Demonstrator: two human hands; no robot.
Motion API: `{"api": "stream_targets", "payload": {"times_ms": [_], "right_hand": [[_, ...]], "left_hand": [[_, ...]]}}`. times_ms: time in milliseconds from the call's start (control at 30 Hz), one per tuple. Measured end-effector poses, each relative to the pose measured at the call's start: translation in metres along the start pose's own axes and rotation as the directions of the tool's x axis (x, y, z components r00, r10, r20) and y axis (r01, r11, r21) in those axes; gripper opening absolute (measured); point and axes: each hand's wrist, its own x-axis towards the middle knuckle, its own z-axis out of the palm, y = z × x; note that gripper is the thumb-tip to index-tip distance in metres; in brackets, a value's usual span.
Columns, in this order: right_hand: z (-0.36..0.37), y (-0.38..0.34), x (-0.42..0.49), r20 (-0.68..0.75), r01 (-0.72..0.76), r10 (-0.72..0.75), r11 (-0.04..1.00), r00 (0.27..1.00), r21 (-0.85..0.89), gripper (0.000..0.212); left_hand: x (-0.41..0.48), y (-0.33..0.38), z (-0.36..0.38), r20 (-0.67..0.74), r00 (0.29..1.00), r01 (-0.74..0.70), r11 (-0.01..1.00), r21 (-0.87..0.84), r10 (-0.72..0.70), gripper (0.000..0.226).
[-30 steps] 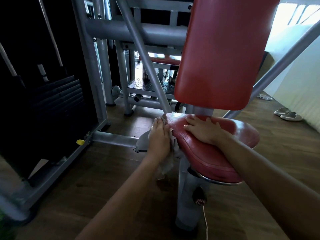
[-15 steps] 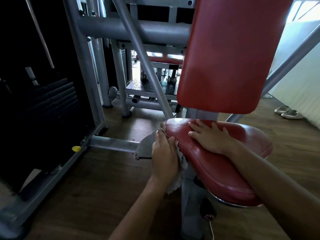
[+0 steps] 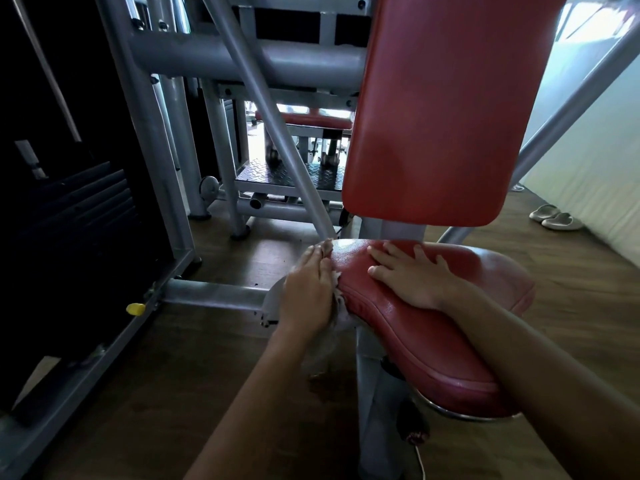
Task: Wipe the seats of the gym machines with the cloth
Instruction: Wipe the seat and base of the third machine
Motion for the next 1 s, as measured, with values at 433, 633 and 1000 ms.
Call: {"api": "stream_targets", "payload": {"times_ms": [433,633,1000], "right_hand": [[-0.001,0.0,0.001,0.006,0.001,-0.001,1.0,1.0,0.015,0.058],[0.001,0.001,0.006,-0.002,0.0,0.0,1.0,1.0,0.013,0.058],[0.0,0.001,0.005,-0.009,0.008,-0.008,0.999,1.0,0.038,0.058]], "left_hand": [[0.039,-0.01,-0.007,0.106,0.993,0.057,0.998,-0.007,-0.056,0.038],[0.019,-0.003,-0.001,-0.021,1.0,-0.005,0.991,0.134,0.008,0.036],[0.046,-0.006,-0.002,0.111,0.993,0.031,0.993,0.111,-0.044,0.035]]}}
